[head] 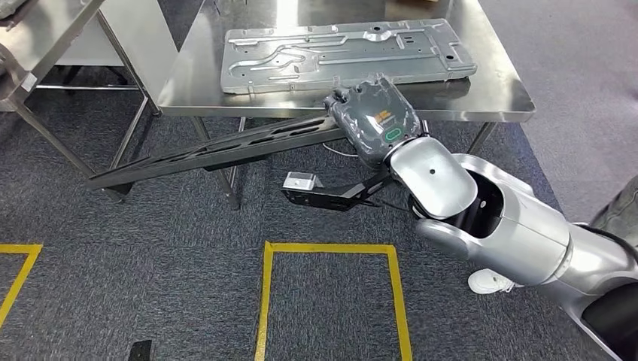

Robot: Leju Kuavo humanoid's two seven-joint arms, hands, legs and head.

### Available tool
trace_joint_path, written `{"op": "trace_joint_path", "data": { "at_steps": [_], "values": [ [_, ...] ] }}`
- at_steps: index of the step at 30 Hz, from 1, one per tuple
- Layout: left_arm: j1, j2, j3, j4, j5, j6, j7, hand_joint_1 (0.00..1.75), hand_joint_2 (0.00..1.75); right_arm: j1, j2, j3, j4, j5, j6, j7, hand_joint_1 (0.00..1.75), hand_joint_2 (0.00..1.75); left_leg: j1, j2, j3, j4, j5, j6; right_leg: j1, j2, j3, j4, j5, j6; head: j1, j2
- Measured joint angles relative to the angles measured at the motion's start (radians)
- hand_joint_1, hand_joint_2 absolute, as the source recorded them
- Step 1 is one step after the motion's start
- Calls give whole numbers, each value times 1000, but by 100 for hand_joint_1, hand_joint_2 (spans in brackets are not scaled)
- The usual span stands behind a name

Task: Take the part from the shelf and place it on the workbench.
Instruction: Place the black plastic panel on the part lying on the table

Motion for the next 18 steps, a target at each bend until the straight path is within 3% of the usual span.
{"op": "trace_joint_path", "data": {
  "at_steps": [3, 4, 5, 6, 8, 9, 11, 15, 16, 18],
  "values": [
    [-1, 0, 0, 0, 0, -2, 1, 0, 175, -3, 0, 0, 1, 0, 0, 1, 175, 175, 2, 1, 17, -6, -8, 10, -3, -1, -98, 175, -64, 8, 4, 0],
    [-1, 0, 0, 0, 0, -3, 3, 0, 175, -2, 0, 0, 2, 0, 0, 1, 175, 175, 2, 1, 20, -5, -13, 11, -5, -1, -130, 220, -70, 11, 5, 0],
    [-1, 0, 0, 0, 0, -4, 5, 0, 175, -2, 0, 0, 3, 0, 0, 1, 175, 175, 2, 0, 25, -4, -18, 10, -8, -1, -145, 230, -56, 13, 5, 0],
    [0, 0, 0, 0, 0, -4, 7, 0, 175, -2, 0, 1, 5, 0, -1, 1, 175, 175, 3, -1, 31, -1, -24, 8, -11, -1, -140, 204, -25, 15, 5, 0],
    [1, 0, 0, 0, 0, -4, 9, 0, 175, -3, 0, 1, 11, 0, -3, 1, 175, 175, 5, -4, 42, 7, -41, 0, -16, -1, -92, 84, 52, 16, 5, 0],
    [1, 0, 0, 0, 1, -4, 8, 0, 175, -4, 1, 1, 14, 0, -5, 0, 175, 175, 4, -6, 43, 14, -49, -6, -16, -1, -68, 29, 72, 14, 6, 0],
    [-1, 1, 0, 1, 2, -4, 6, 0, 175, -7, 3, 1, 21, 0, -10, -2, 175, 175, 2, -7, 41, 19, -59, -19, -13, 1, -48, -15, 72, 6, 8, 0],
    [-2, 2, 0, 1, 1, -5, 4, 0, 175, -12, 4, 1, 31, 4, -16, -3, 175, 175, 4, -3, 37, 45, -83, -38, -15, 3, -28, -29, 61, -18, 5, 0],
    [-2, 3, 0, 1, 1, -5, 5, 0, 175, -13, 4, 1, 33, 4, -16, -3, 175, 175, 5, -2, 17, 87, -102, -41, -16, 3, -20, -32, 57, -24, 4, 0],
    [-3, 4, 0, 2, 0, -5, 8, 0, 175, -14, 4, 1, 37, 5, -17, -4, 175, 175, 5, 0, -57, 213, -141, -45, -13, 3, -8, -34, 47, -32, 2, 0]
  ]
}}
